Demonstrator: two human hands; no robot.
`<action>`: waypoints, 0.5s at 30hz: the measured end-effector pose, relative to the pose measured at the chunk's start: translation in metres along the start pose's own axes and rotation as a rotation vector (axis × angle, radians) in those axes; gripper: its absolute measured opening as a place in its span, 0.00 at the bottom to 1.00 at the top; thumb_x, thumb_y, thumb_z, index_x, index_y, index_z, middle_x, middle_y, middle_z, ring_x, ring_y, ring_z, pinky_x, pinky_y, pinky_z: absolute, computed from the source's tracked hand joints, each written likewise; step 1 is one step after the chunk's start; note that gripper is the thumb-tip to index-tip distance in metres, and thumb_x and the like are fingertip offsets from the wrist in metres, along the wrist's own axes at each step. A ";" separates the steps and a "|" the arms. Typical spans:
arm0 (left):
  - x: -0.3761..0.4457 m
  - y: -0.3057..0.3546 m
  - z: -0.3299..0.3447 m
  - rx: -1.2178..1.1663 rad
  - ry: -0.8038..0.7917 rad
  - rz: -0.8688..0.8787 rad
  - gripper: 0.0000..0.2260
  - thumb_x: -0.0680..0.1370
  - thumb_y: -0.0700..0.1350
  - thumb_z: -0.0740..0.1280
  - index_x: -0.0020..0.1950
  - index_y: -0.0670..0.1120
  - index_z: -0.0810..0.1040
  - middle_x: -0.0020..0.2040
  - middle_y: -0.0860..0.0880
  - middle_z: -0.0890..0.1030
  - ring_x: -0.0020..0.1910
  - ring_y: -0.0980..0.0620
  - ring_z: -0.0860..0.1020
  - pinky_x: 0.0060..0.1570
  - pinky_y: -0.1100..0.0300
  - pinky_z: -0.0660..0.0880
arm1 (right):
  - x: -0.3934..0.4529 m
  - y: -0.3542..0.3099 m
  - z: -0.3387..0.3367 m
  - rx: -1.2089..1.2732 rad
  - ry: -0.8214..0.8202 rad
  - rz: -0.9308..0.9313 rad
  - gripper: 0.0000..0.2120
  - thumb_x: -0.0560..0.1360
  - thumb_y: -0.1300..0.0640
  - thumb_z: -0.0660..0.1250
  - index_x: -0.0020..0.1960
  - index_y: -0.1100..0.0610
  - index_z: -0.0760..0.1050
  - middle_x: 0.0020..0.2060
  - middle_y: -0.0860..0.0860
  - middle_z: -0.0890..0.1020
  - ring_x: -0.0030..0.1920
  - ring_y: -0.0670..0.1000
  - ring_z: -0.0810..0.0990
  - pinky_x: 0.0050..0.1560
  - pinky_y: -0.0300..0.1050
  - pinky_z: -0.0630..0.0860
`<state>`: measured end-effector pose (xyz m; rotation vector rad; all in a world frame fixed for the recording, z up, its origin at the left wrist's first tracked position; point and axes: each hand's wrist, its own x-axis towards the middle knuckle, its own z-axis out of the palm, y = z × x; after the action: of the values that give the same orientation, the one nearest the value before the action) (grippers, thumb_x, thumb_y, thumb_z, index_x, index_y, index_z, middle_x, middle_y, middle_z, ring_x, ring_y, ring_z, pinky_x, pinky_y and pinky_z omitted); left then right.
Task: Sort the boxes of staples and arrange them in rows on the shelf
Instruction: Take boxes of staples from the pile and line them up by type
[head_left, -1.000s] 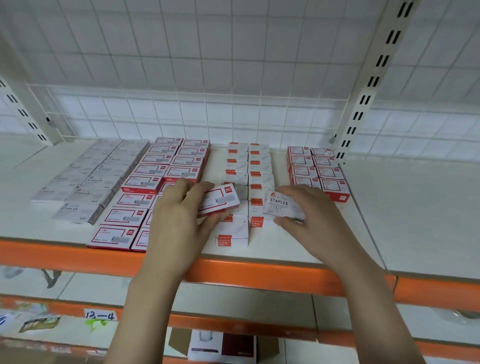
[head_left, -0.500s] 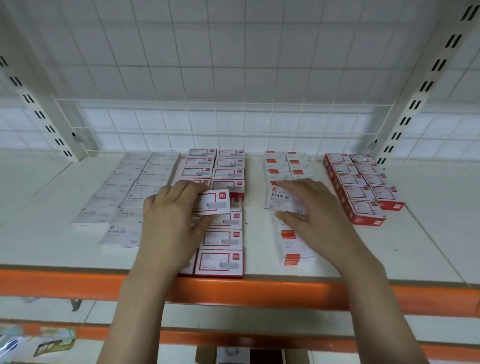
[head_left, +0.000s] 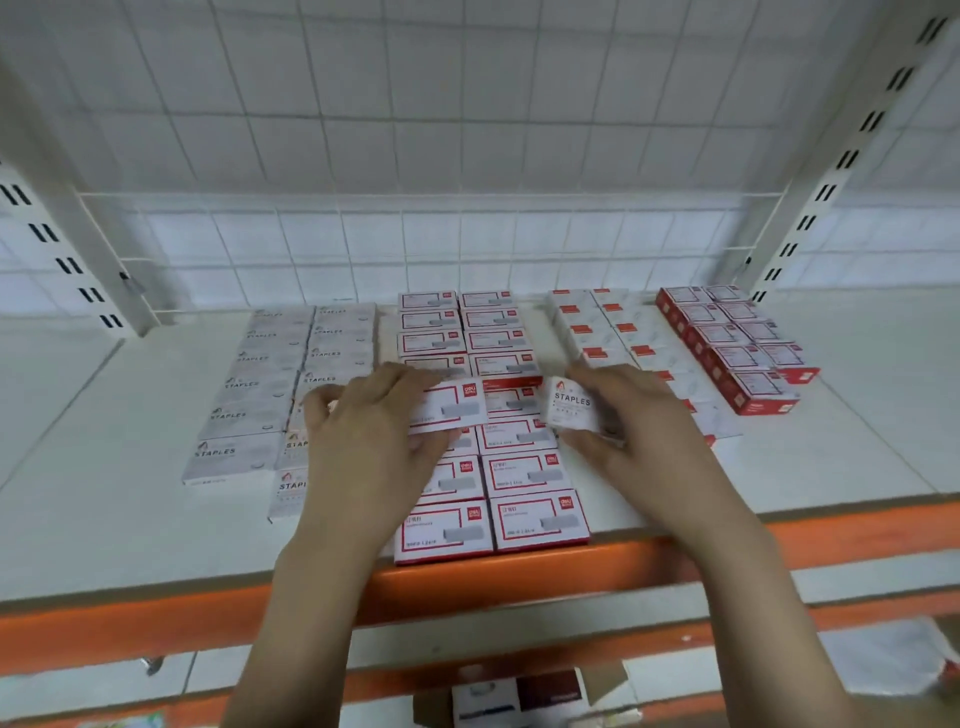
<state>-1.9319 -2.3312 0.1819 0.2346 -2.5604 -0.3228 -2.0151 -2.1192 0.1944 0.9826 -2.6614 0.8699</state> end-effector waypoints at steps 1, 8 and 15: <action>0.001 0.002 0.002 0.000 0.008 0.027 0.18 0.66 0.53 0.71 0.55 0.52 0.78 0.50 0.51 0.81 0.47 0.45 0.79 0.50 0.54 0.57 | -0.003 -0.001 -0.001 -0.006 0.007 0.009 0.23 0.71 0.57 0.71 0.65 0.51 0.72 0.56 0.49 0.77 0.56 0.47 0.70 0.56 0.37 0.63; 0.020 0.028 0.019 -0.030 -0.067 0.098 0.21 0.63 0.48 0.78 0.53 0.46 0.81 0.52 0.46 0.81 0.53 0.40 0.76 0.53 0.50 0.59 | -0.017 0.005 -0.015 -0.031 0.038 0.067 0.23 0.71 0.58 0.70 0.65 0.51 0.72 0.57 0.48 0.77 0.58 0.49 0.71 0.59 0.38 0.64; 0.029 0.045 0.030 0.027 -0.174 0.112 0.22 0.72 0.55 0.70 0.64 0.49 0.76 0.62 0.50 0.76 0.65 0.45 0.67 0.61 0.51 0.54 | -0.021 0.020 -0.022 -0.048 0.037 0.108 0.25 0.67 0.52 0.65 0.64 0.53 0.73 0.57 0.49 0.77 0.57 0.51 0.72 0.57 0.37 0.64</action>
<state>-1.9770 -2.2893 0.1846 0.0750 -2.7381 -0.2776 -2.0129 -2.0830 0.1962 0.8107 -2.7125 0.8329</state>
